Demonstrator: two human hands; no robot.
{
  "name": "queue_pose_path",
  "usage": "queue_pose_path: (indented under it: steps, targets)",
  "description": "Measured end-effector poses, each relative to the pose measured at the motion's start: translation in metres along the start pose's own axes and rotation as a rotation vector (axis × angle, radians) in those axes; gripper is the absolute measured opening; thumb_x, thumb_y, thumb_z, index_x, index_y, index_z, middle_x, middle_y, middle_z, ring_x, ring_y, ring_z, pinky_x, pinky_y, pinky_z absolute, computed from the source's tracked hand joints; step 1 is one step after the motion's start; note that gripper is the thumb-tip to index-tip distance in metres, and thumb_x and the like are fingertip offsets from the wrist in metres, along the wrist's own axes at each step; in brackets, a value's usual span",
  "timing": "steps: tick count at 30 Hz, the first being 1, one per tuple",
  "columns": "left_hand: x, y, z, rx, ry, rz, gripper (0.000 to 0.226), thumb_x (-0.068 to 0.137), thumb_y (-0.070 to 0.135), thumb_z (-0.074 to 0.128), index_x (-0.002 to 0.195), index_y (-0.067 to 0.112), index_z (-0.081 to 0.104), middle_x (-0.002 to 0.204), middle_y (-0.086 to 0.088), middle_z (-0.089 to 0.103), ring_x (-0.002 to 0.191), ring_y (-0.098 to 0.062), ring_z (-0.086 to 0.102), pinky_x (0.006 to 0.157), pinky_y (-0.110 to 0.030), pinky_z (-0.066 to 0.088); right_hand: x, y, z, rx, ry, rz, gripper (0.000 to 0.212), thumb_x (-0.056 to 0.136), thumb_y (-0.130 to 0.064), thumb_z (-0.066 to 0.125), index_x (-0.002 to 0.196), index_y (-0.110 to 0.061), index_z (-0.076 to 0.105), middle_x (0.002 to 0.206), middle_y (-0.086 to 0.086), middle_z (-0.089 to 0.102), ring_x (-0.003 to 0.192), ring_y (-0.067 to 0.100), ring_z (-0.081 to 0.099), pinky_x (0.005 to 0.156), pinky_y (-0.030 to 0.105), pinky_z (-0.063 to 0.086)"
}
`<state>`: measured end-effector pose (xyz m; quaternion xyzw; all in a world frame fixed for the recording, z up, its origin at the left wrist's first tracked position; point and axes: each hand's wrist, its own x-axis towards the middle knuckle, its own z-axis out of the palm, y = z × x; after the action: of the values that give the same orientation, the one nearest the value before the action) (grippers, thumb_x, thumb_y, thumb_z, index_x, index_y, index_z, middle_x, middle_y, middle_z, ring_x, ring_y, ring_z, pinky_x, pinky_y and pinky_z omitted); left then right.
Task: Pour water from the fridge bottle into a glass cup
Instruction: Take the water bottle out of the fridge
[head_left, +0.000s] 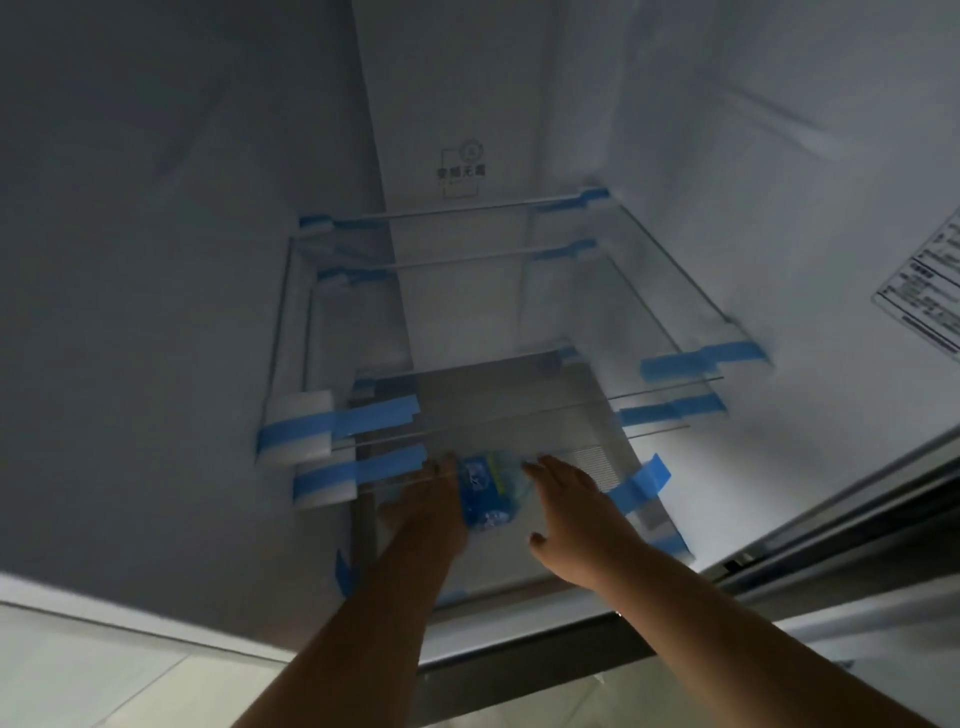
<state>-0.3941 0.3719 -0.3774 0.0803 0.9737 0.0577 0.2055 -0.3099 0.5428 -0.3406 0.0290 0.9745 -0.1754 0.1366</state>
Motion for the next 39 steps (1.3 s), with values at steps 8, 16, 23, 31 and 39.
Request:
queue_pose_path:
  steps: [8, 16, 23, 31, 39]
  targets:
    - [-0.053, 0.003, 0.027, 0.121, -0.052, 0.197, 0.099, 0.084, 0.042, 0.079, 0.157, 0.033, 0.013, 0.156, 0.002, 0.031, 0.146, -0.027, 0.028, 0.105, -0.056, 0.044, 0.003, -0.015, 0.044, -0.102, -0.172, 0.069, 0.12, 0.07, -0.041, 0.089, 0.161, -0.03, 0.011, 0.159, 0.002, 0.032, 0.145, 0.03, 0.039, 0.122, 0.056, 0.03]
    - [-0.092, -0.014, 0.011, -0.035, 0.032, 0.297, 0.097, 0.08, 0.038, 0.08, 0.155, 0.041, 0.018, 0.152, 0.013, 0.036, 0.142, -0.017, 0.032, 0.11, -0.051, 0.041, -0.036, -0.01, 0.025, -0.07, -0.006, 0.042, 0.106, 0.07, -0.045, 0.085, 0.154, -0.04, 0.021, 0.15, -0.006, 0.042, 0.135, 0.023, 0.046, 0.115, 0.052, 0.038]
    - [-0.121, -0.011, -0.029, -0.267, 0.106, 0.353, 0.105, 0.07, 0.061, 0.081, 0.155, 0.045, 0.02, 0.153, 0.02, 0.036, 0.148, -0.011, 0.028, 0.126, -0.055, 0.02, -0.091, -0.019, -0.014, 0.461, 0.346, 0.123, 0.147, 0.066, -0.028, 0.096, 0.158, -0.05, -0.016, 0.169, -0.018, -0.008, 0.158, 0.017, 0.005, 0.122, 0.042, 0.031]
    - [-0.141, 0.007, -0.055, -0.919, -0.09, 0.489, 0.12, 0.04, 0.05, 0.099, 0.14, 0.028, 0.036, 0.13, 0.011, 0.059, 0.115, -0.006, 0.065, 0.096, -0.034, 0.06, -0.145, -0.042, -0.042, 1.212, -0.003, 0.258, 0.089, 0.088, 0.014, 0.068, 0.157, -0.03, 0.032, 0.127, -0.006, 0.065, 0.117, 0.018, 0.067, 0.1, 0.037, 0.058]
    - [-0.166, 0.021, -0.117, -1.041, -0.324, 0.782, 0.099, 0.068, 0.009, 0.096, 0.142, 0.041, 0.039, 0.136, 0.017, 0.061, 0.116, 0.006, 0.066, 0.091, -0.023, 0.058, -0.157, -0.069, -0.042, 1.289, 0.25, 0.144, 0.087, 0.071, 0.008, 0.089, 0.142, -0.023, 0.051, 0.125, 0.003, 0.074, 0.115, 0.02, 0.072, 0.096, 0.042, 0.06]
